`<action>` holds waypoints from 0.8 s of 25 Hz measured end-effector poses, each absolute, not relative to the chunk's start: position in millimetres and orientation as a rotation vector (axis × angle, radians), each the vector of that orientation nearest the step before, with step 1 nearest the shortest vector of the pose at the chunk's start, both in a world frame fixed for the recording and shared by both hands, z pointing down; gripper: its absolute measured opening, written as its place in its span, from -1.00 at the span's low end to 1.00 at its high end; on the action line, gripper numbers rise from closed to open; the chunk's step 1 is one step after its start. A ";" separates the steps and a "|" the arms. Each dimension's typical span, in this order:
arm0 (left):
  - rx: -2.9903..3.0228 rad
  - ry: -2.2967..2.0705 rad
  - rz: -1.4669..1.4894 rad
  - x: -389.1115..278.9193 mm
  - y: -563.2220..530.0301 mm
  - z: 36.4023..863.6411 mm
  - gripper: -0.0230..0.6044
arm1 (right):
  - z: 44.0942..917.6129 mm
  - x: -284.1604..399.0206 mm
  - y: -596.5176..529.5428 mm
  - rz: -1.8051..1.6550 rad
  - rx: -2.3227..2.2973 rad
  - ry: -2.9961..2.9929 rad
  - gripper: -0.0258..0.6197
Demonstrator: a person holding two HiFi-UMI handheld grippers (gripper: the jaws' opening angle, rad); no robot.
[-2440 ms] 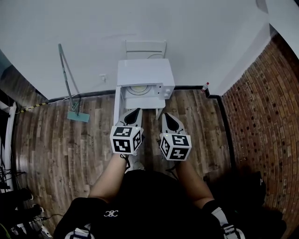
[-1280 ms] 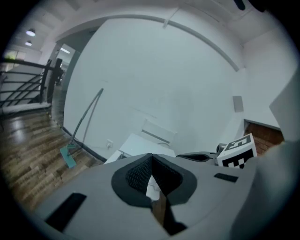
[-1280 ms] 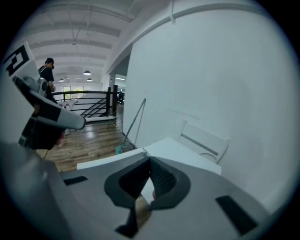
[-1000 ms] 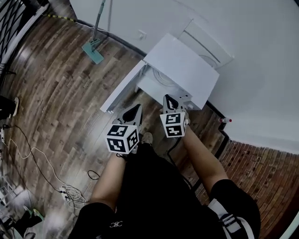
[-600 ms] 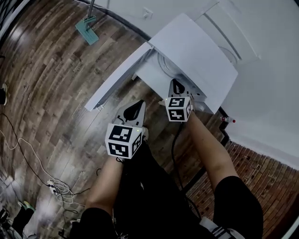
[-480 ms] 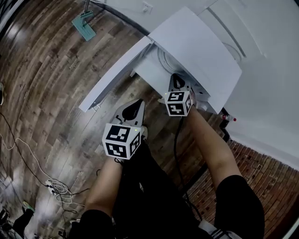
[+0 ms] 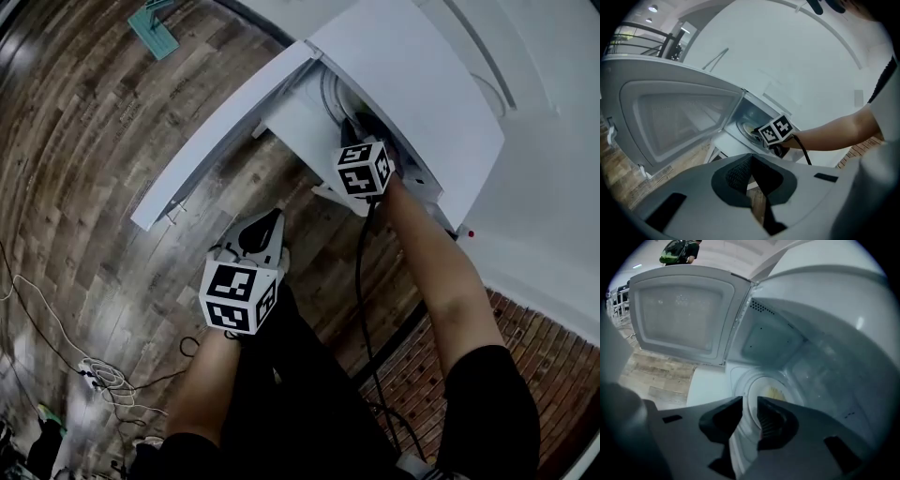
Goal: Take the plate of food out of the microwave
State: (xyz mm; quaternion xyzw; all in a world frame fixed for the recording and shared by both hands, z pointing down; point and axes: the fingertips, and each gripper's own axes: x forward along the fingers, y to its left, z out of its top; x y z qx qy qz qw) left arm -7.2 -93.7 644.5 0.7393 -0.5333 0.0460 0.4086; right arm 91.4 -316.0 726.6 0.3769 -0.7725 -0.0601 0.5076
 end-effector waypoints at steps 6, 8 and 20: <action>1.858 -1.298 0.143 -3.8 -83.5 663.8 -0.94 | 748.8 94.7 -334.5 -0.043 0.923 -1.823 -0.55; 1.863 -1.287 0.153 -3.1 -82.1 667.6 -0.94 | 752.5 95.2 -337.1 -0.029 0.926 -1.819 -0.55; 1.878 -1.246 0.178 1.9 -86.9 677.9 -0.94 | 760.2 96.7 -342.0 0.000 0.936 -1.830 -0.68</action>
